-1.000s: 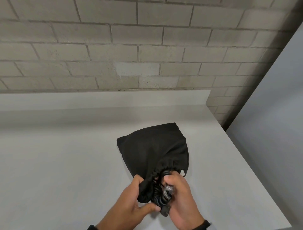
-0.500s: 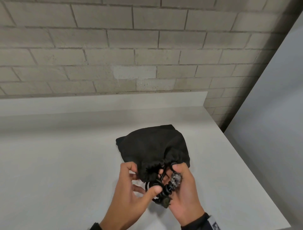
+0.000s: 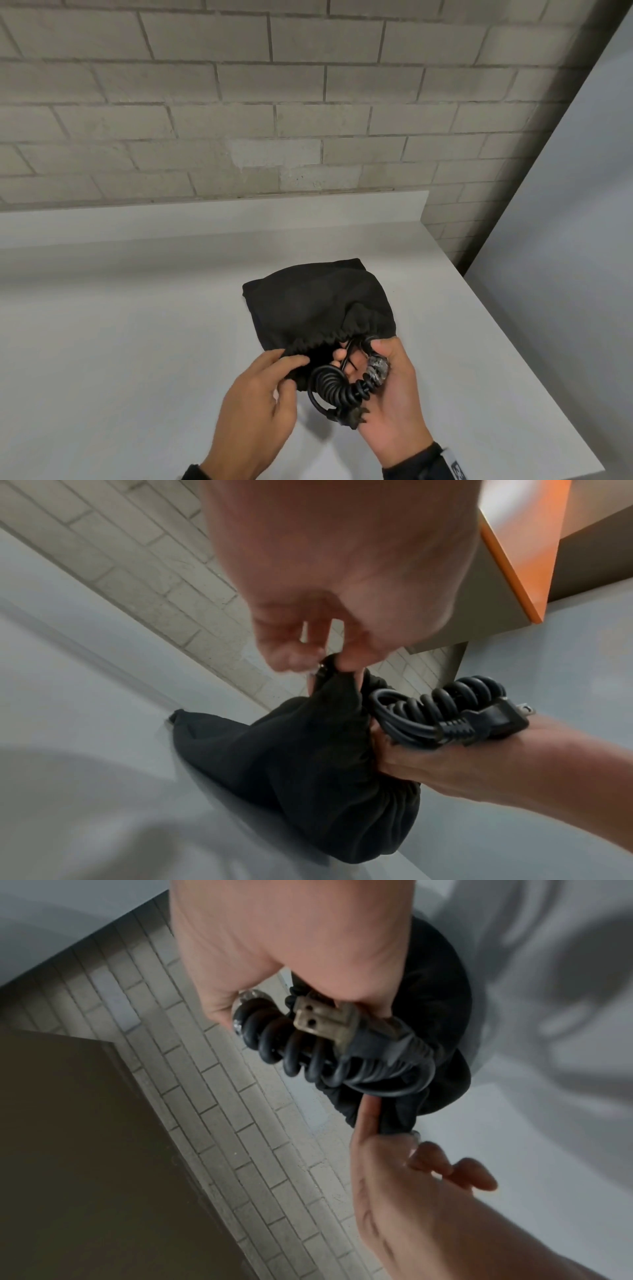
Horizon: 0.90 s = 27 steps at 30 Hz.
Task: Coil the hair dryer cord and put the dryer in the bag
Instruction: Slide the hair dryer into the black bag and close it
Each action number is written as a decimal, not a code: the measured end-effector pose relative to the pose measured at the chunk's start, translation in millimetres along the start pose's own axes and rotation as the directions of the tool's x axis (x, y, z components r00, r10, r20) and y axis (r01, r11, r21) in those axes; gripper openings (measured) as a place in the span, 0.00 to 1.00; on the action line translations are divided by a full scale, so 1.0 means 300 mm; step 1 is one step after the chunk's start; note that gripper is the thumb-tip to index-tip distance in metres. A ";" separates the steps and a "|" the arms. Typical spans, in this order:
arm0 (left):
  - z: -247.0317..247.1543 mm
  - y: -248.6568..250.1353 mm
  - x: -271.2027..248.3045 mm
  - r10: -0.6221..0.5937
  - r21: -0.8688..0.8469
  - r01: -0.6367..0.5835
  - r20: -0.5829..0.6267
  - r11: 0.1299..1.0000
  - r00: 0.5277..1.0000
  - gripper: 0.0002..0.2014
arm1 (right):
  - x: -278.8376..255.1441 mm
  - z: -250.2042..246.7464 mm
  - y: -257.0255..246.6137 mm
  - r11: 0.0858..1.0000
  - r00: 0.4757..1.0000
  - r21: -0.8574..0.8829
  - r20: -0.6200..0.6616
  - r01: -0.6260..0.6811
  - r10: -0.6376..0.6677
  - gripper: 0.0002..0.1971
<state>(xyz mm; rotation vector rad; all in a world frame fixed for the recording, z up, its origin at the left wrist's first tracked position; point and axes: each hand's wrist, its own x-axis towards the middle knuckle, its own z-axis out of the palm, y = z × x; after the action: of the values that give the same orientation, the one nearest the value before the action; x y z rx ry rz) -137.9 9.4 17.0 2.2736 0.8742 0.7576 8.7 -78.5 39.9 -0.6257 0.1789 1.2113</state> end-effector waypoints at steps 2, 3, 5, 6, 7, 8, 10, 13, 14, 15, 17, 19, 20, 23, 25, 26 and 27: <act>-0.009 0.025 0.000 -0.028 0.065 0.031 -0.035 0.997 0.999 0.13 | 0.001 -0.001 0.001 1.000 1.000 0.011 -0.010 -0.006 0.006 0.22; -0.011 0.031 0.002 -0.024 0.076 0.029 -0.056 0.997 0.998 0.10 | -0.001 0.000 0.003 1.000 1.000 0.012 -0.012 -0.012 0.012 0.22; 0.000 0.029 0.003 -0.015 0.093 0.024 -0.094 0.995 0.995 0.02 | -0.004 0.001 0.007 1.000 1.000 0.018 -0.011 -0.018 0.018 0.21; 0.005 0.025 0.004 -0.025 0.097 0.033 -0.078 0.995 0.997 0.04 | -0.005 0.001 0.011 1.000 1.000 0.028 -0.009 -0.012 0.012 0.21; 0.012 0.019 0.000 -0.053 0.091 0.054 -0.017 0.994 0.998 0.10 | -0.006 0.005 0.013 0.999 1.000 0.045 -0.011 -0.002 0.002 0.20; 0.023 0.014 -0.007 -0.079 0.081 0.076 0.040 0.994 0.996 0.15 | -0.009 0.011 0.015 0.998 1.000 0.068 -0.017 0.013 -0.012 0.19; 0.045 0.020 -0.024 -0.130 0.066 0.121 0.144 0.990 0.981 0.21 | -0.011 0.028 0.022 0.993 0.998 0.106 -0.035 0.054 -0.051 0.14; 0.057 0.033 -0.036 -0.163 0.022 0.161 0.126 0.987 0.979 0.24 | -0.006 0.041 0.037 0.986 0.994 0.137 -0.056 0.099 -0.092 0.09; 0.058 0.031 -0.039 -0.162 0.006 0.162 0.092 0.987 0.983 0.26 | -0.002 0.039 0.044 0.985 0.993 0.136 -0.061 0.109 -0.101 0.09; 0.059 0.028 -0.043 -0.153 -0.007 0.154 0.059 0.988 0.986 0.28 | 0.002 0.039 0.051 0.985 0.991 0.118 -0.066 0.123 -0.116 0.09; 0.062 0.026 -0.052 -0.094 -0.033 0.093 -0.024 0.995 0.995 0.32 | 0.007 0.039 0.064 0.986 0.985 0.055 -0.078 0.158 -0.154 0.09; 0.066 0.031 -0.064 -0.003 -0.049 -0.002 -0.099 0.999 0.995 0.32 | 0.012 0.045 0.076 0.981 0.978 0.004 -0.085 0.193 -0.192 0.07; 0.065 0.035 -0.070 0.032 -0.049 -0.038 -0.134 0.998 0.990 0.31 | 0.014 0.046 0.080 0.978 0.975 -0.012 -0.087 0.206 -0.207 0.06; 0.062 0.039 -0.084 0.114 -0.025 -0.123 -0.220 0.992 0.969 0.20 | 0.026 0.041 0.090 0.973 0.969 -0.034 -0.096 0.227 -0.229 0.07; 0.065 0.043 -0.097 0.172 0.030 -0.170 -0.226 0.985 0.959 0.17 | 0.038 0.033 0.100 0.968 0.962 -0.046 -0.112 0.245 -0.249 0.09; 0.070 0.045 -0.103 0.197 0.051 -0.191 -0.209 0.980 0.958 0.16 | 0.046 0.029 0.106 0.963 0.955 -0.046 -0.124 0.267 -0.271 0.10; 0.075 0.047 -0.111 0.217 0.060 -0.209 -0.184 0.976 0.959 0.17 | 0.054 0.026 0.113 0.954 0.944 -0.044 -0.135 0.296 -0.300 0.11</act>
<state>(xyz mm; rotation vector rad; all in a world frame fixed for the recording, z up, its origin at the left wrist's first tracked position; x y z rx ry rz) -137.9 -30.3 1.9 2.3861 0.7405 1.0769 -17.9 -53.9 27.1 -0.7312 0.1808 0.8783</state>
